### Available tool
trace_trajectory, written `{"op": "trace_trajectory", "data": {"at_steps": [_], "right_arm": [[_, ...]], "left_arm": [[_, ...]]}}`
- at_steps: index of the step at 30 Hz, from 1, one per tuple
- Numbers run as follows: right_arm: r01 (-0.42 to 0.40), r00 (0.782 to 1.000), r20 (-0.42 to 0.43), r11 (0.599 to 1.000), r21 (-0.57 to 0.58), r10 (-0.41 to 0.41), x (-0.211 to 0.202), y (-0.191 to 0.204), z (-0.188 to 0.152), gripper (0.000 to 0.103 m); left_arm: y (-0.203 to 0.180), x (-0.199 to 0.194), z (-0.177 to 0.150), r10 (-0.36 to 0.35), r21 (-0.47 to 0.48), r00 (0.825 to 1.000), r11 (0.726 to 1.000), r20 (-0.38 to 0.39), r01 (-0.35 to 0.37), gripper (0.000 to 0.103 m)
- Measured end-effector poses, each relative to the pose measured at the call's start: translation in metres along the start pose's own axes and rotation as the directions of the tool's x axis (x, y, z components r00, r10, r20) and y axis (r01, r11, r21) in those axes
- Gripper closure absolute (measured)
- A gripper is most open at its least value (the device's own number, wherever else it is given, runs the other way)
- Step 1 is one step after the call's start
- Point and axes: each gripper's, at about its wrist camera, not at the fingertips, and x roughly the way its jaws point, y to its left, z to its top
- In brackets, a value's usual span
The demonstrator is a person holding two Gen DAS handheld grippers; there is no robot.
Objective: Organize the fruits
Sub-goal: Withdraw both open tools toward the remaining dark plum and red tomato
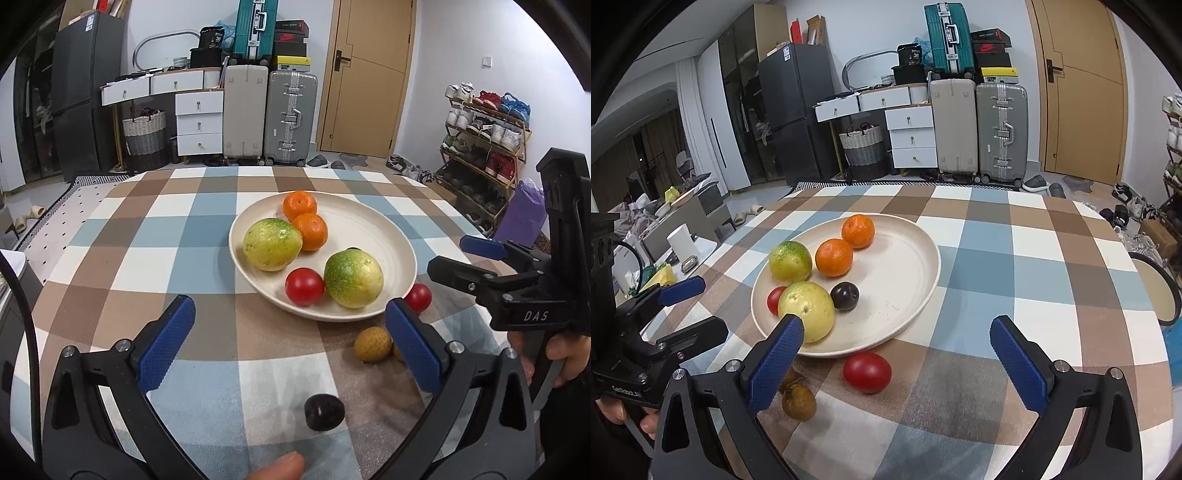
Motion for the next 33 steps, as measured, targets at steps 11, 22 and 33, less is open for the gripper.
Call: {"op": "trace_trajectory", "data": {"at_steps": [11, 22, 33], "right_arm": [[-0.004, 0.998, -0.068, 1.000, -0.022, 0.003, 0.002, 0.000, -0.003, 0.000], [-0.007, 0.983, -0.181, 0.997, -0.071, -0.006, 0.015, 0.001, -0.015, 0.000], [-0.009, 0.974, -0.226, 0.992, -0.124, -0.019, 0.028, 0.015, -0.023, 0.018]], "left_arm": [[-0.008, 0.002, -0.006, -0.023, 0.030, 0.997, 0.999, -0.067, 0.026, 0.000], [-0.018, 0.011, -0.011, -0.032, 0.063, 0.993, 0.997, -0.112, 0.040, 0.000], [-0.012, 0.015, -0.012, -0.067, 0.072, 0.979, 0.994, -0.191, 0.082, 0.000]]}}
